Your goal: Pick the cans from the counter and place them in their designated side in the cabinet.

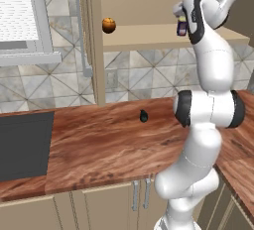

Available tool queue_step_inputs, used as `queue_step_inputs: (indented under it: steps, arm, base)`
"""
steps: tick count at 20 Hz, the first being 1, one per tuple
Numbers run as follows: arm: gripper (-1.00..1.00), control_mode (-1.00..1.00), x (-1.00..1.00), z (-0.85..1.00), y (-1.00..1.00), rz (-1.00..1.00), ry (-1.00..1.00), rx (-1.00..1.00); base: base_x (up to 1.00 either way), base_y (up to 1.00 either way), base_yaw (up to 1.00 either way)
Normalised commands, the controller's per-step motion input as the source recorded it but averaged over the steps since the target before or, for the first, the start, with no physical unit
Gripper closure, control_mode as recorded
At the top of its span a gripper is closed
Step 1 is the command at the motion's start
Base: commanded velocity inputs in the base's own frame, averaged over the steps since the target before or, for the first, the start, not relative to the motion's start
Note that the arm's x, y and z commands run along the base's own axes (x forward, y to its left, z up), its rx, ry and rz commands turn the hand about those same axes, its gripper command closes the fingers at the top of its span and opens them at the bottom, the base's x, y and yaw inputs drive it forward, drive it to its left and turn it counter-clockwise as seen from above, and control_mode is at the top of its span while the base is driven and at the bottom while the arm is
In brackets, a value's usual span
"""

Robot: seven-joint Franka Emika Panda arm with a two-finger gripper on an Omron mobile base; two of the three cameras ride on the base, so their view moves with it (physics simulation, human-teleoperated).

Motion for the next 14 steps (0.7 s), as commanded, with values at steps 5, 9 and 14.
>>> queue_step_inputs:
  steps: [5, 9, 14]
  arm:
    - [-1.00, -1.00, -0.28, 0.00, 0.08, 0.09, -0.14, -0.02]
    - [-1.00, -1.00, -0.50, 0.00, 0.20, 0.10, -0.14, -0.04]
    - [-1.00, -1.00, -0.62, -0.03, 0.33, 0.08, -0.12, -0.05]
  base:
    - [0.00, 0.00, 0.00]
    - [0.00, 0.00, 0.00]
    - [0.00, 0.00, 0.00]
